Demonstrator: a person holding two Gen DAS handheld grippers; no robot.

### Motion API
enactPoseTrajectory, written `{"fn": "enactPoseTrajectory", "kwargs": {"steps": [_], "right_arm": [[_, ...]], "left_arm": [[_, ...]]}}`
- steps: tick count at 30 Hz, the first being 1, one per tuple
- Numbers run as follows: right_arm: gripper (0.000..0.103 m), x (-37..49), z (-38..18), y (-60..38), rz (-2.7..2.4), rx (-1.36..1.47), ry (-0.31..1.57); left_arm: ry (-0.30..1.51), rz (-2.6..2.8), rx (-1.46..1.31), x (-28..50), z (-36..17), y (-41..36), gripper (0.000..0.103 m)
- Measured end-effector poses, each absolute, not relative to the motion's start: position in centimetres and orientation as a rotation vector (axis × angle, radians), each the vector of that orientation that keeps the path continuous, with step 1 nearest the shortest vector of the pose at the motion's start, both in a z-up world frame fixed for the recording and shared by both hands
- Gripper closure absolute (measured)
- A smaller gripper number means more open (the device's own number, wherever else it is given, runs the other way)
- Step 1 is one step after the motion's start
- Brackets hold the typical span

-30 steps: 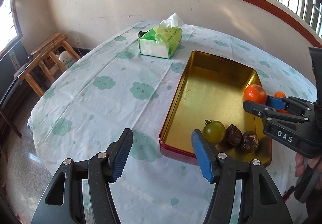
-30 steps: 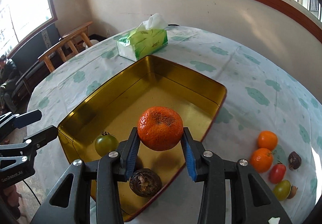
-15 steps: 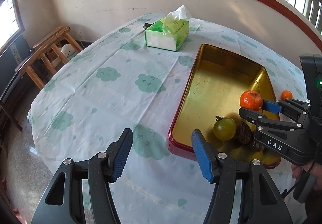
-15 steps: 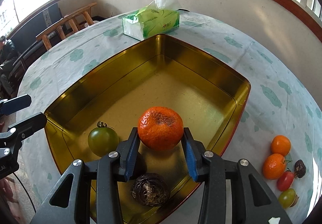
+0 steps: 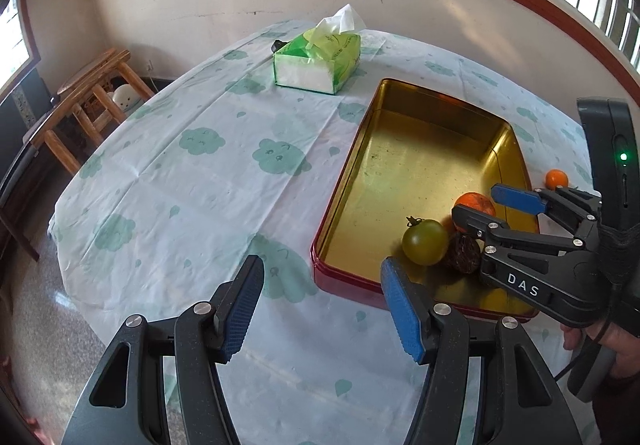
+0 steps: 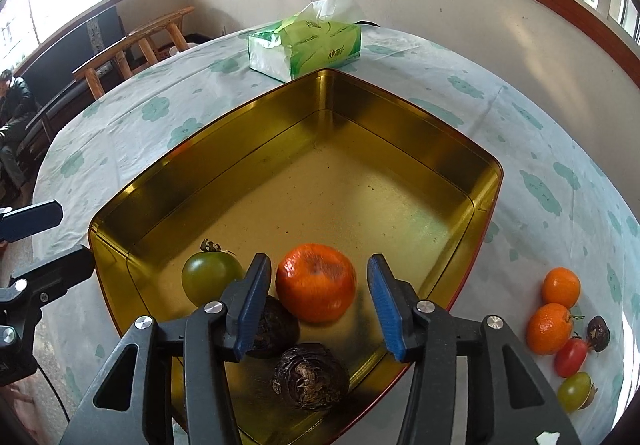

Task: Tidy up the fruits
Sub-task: 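Carry the tangerine into the tin and open the right gripper, then grasp the small brown round fruit with the right gripper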

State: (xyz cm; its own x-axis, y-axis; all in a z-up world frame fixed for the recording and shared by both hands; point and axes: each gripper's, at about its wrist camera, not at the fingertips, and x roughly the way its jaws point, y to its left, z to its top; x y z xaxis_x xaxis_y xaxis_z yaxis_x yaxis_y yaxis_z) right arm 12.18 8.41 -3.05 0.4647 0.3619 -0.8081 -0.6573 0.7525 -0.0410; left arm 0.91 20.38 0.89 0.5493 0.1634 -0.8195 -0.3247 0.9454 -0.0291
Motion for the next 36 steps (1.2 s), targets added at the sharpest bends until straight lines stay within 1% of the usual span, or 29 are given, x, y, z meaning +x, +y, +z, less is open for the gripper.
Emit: {"fn": "enactPoseTrajectory", "kwargs": {"steps": [5, 10, 15, 17, 19, 22, 30, 32, 34, 36], "right_arm": [[0.055, 10.6, -0.7, 4.1, 0.627, -0.277, 0.824], [0.055, 10.0, 0.2, -4.3, 0.503, -0.187, 0.801], [0.055, 10.6, -0.7, -12.5, 0.306, -0.148, 0.830], [0.056, 11.1, -1.8, -15.0, 0.243, -0.139, 0.852], [0.061, 11.6, -3.0, -16.9, 0.202, -0.122, 0.874], [0.065, 12.5, -4.3, -18.7, 0.182, -0.082, 0.891], [0.065, 14.9, -5.2, -19.1, 0.193, -0.065, 0.880], [0.069, 15.3, -5.2, -18.8, 0.196, -0.079, 0.875], [0.080, 15.4, -5.3, -18.6, 0.198, -0.107, 0.868], [0.080, 15.2, -5.3, -18.9, 0.204, -0.097, 0.866]], "left_arm": [[0.924, 0.247, -0.162, 1.2, 1.6, 18.7, 0.041], [0.919, 0.181, -0.140, 1.9, 2.1, 15.9, 0.041], [0.923, 0.115, -0.103, 3.0, 2.3, 12.7, 0.041], [0.927, 0.089, -0.086, 3.3, 2.4, 11.2, 0.041], [0.932, 0.067, -0.063, 3.5, 2.3, 9.8, 0.041], [0.945, 0.022, -0.042, 4.1, 2.2, 7.6, 0.041], [0.953, -0.082, 0.005, 5.9, 1.9, 1.8, 0.041], [0.947, -0.098, 0.020, 6.4, 1.8, 0.5, 0.041], [0.948, -0.114, 0.031, 6.9, 1.5, -0.8, 0.041], [0.957, -0.147, 0.033, 7.5, 1.1, -2.1, 0.041]]}}
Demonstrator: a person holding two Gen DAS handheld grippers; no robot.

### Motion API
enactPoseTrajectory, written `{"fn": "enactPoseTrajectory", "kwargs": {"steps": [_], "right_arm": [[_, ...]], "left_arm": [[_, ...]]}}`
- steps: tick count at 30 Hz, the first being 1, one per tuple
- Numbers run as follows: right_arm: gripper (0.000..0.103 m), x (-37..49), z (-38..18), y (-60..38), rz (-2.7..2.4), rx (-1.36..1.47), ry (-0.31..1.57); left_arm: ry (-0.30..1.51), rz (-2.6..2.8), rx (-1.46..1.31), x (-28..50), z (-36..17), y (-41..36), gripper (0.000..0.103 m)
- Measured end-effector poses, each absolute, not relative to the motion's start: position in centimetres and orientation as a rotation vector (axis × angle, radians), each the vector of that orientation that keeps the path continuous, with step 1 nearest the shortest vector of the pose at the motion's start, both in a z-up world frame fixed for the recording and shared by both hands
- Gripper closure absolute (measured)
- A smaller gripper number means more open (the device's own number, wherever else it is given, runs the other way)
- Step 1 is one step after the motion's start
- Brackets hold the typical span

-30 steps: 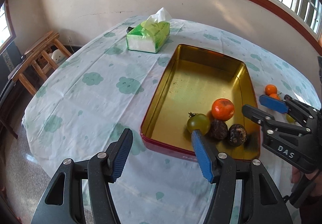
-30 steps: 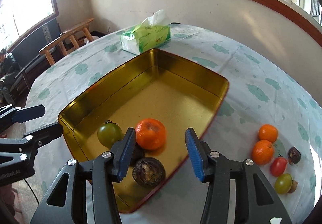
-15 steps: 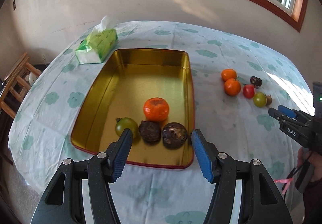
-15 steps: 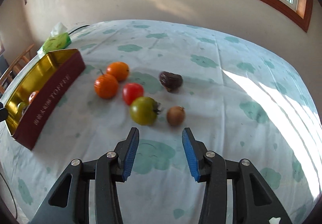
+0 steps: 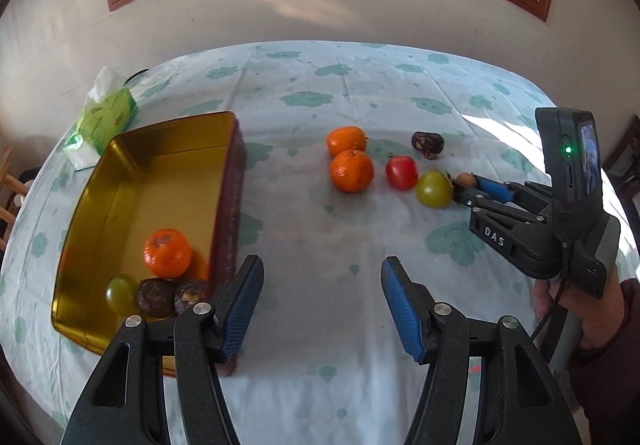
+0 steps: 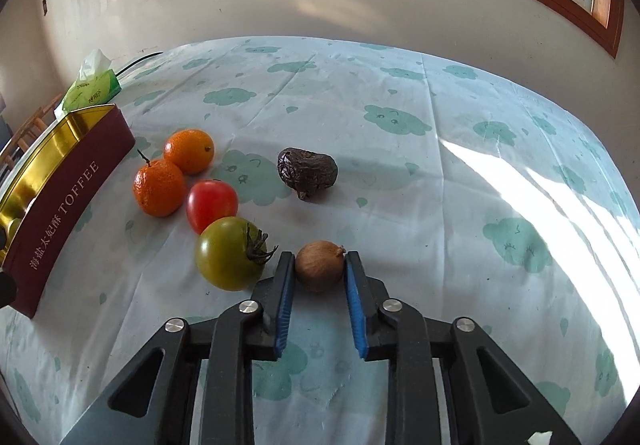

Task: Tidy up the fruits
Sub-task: 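Grasp the small brown round fruit with the right gripper, then grasp the second green tomato with the left gripper while the right holds the brown fruit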

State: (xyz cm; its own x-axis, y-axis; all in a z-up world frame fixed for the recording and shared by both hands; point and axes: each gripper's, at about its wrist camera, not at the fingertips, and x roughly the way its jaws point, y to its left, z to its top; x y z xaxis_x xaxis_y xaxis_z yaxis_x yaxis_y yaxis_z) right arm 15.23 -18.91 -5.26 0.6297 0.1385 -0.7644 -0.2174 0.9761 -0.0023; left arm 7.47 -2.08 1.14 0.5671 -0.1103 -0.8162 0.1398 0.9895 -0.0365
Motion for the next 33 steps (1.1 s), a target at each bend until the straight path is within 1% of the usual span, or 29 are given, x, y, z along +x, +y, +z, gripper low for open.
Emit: {"fn": "enactPoseTrajectory", "kwargs": {"steps": [3, 13, 24, 26, 27, 28, 30, 33], "right_arm": [[0.080, 14.8, -5.2, -20.1, 0.180, -0.087, 0.867], [0.080, 12.9, -5.2, -28.9, 0.005, -0.029, 0.868], [0.079, 12.9, -5.1, -29.3, 0.010, -0.009, 0.870], [0.079, 12.9, -5.1, -29.3, 0.010, -0.008, 0.870], [0.079, 12.9, -5.1, -29.3, 0.011, -0.007, 0.870], [0.079, 12.9, -5.1, -29.3, 0.011, -0.007, 0.870], [0.079, 12.9, -5.1, -29.4, 0.011, -0.007, 0.870], [0.078, 12.9, -5.1, -29.4, 0.013, -0.007, 0.871]], "left_arm": [[0.956, -0.181, 0.042, 8.3, 0.5, -4.0, 0.041], [1.026, -0.276, 0.010, 12.3, -2.8, -8.8, 0.041], [1.025, -0.254, 0.018, 15.0, -3.7, -11.6, 0.042], [1.031, -0.244, 0.019, 15.5, -3.9, -11.9, 0.043], [1.031, -0.241, 0.025, 15.6, -4.1, -12.1, 0.047], [1.034, -0.229, 0.036, 15.8, -4.2, -12.3, 0.058], [1.048, -0.231, 0.031, 16.0, -4.5, -12.3, 0.066], [1.039, -0.200, 0.051, 15.5, -4.5, -12.1, 0.067]]}}
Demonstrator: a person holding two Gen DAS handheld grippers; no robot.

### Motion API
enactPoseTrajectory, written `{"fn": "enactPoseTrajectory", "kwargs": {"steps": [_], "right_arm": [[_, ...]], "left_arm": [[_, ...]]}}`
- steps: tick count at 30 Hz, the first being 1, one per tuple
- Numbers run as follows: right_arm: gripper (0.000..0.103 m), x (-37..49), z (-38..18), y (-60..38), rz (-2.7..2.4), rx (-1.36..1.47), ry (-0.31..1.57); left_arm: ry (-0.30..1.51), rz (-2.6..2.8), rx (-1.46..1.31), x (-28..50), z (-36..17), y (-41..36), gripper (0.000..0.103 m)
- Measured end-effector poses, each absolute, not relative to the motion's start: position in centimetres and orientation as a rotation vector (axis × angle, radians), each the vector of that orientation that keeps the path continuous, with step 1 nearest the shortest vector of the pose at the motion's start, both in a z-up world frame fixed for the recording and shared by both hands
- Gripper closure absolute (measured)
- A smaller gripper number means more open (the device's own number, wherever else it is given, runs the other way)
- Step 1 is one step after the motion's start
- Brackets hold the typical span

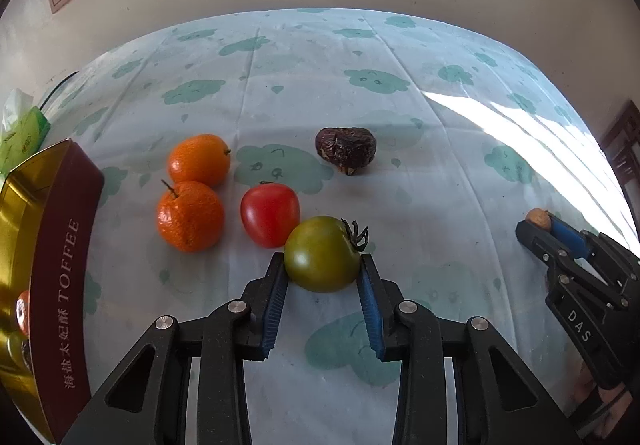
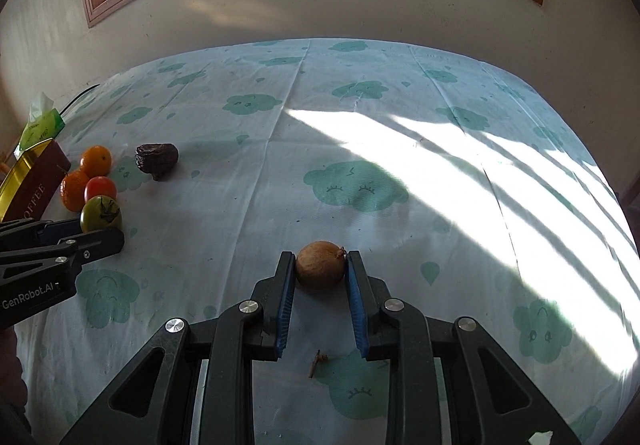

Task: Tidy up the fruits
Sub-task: 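Grasp the second green tomato with the left gripper while the right holds the brown fruit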

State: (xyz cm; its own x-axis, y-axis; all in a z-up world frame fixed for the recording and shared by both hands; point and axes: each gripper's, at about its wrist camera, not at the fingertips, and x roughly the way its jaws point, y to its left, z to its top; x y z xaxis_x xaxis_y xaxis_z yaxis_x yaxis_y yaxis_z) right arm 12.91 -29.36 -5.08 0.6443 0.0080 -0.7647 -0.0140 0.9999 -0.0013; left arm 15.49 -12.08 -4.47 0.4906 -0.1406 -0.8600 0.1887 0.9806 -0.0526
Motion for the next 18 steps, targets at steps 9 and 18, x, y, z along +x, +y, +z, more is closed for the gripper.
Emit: {"fn": "enactPoseTrajectory", "kwargs": {"steps": [9, 18], "right_arm": [[0.078, 12.9, -5.1, -29.3, 0.009, -0.013, 0.871], [0.078, 12.9, -5.1, -29.3, 0.009, -0.013, 0.871]], "left_arm": [[1.041, -0.196, 0.059, 12.5, -3.7, -10.3, 0.068], [1.006, -0.187, 0.040, 9.8, -1.2, -7.5, 0.068]]}}
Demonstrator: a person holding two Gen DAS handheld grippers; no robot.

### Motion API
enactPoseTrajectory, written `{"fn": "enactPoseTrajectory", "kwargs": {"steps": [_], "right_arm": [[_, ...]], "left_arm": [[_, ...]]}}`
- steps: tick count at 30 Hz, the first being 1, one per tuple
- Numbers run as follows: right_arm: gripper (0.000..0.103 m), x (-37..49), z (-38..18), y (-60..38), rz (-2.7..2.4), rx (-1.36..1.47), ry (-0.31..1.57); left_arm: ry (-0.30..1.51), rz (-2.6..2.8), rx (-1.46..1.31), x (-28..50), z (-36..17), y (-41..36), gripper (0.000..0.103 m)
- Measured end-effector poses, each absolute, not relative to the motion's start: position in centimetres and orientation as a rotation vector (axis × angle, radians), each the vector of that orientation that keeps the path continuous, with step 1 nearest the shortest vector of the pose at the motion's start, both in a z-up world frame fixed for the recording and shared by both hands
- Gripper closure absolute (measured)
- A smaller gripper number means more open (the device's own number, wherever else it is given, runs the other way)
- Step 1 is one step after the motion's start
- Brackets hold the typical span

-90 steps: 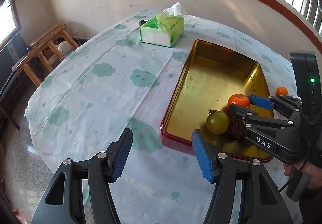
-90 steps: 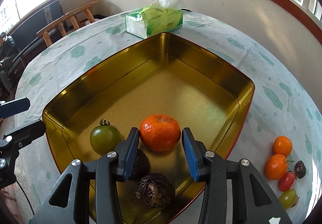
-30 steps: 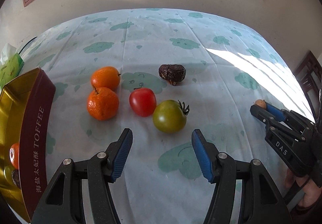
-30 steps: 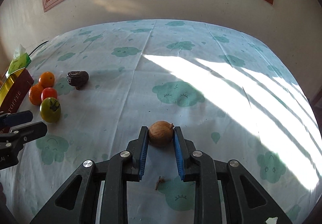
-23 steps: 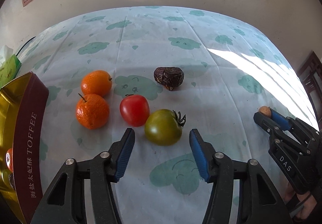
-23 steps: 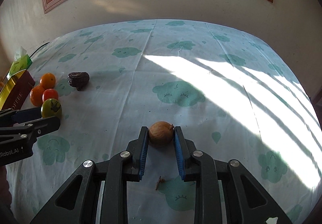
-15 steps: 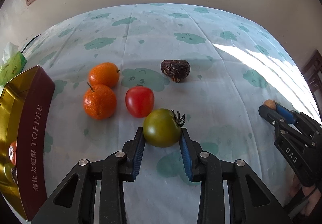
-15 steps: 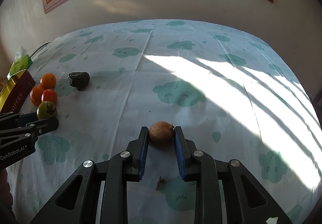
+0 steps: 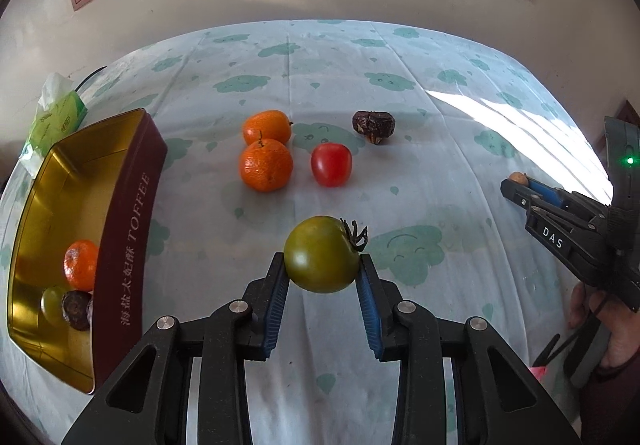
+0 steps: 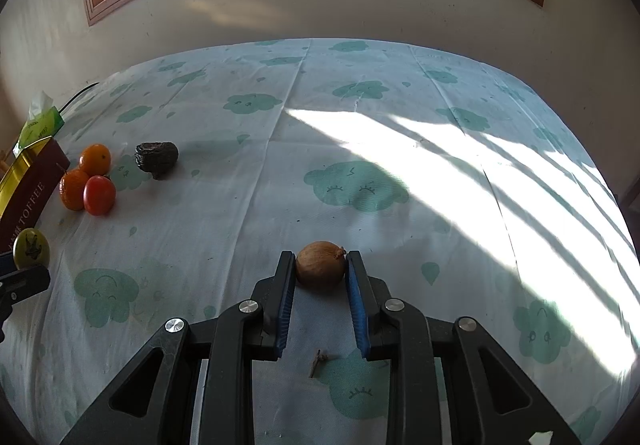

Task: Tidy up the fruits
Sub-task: 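Grasp the second green tomato with the left gripper while the right holds the brown fruit, then lower the green tomato into the tin and open the left gripper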

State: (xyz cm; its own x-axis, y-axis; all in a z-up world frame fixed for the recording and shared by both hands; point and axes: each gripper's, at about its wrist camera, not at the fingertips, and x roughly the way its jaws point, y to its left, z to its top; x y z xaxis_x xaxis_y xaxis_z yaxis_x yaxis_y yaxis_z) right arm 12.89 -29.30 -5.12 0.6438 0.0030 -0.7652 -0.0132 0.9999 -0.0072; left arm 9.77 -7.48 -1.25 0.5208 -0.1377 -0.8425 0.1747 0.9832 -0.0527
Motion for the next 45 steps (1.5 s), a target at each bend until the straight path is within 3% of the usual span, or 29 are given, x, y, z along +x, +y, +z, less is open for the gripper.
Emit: {"fn": "enactPoseTrajectory", "kwargs": {"steps": [13, 22, 32, 45], "right_arm": [[0.078, 12.9, -5.2, -29.3, 0.009, -0.013, 0.871], [0.078, 12.8, -5.2, -29.2, 0.008, -0.015, 0.871], [0.078, 12.9, -5.2, -29.2, 0.007, -0.020, 0.872], [0.078, 13.0, -5.3, -29.2, 0.005, -0.023, 0.872]], "left_arm": [[0.893, 0.019, -0.008, 9.5, 3.4, 4.2, 0.068], [0.992, 0.186, -0.098, 12.4, 0.6, 14.3, 0.068], [1.084, 0.153, -0.087, 13.4, -3.3, 15.8, 0.068], [1.108, 0.143, -0.083, 12.7, -4.3, 15.8, 0.067]]}}
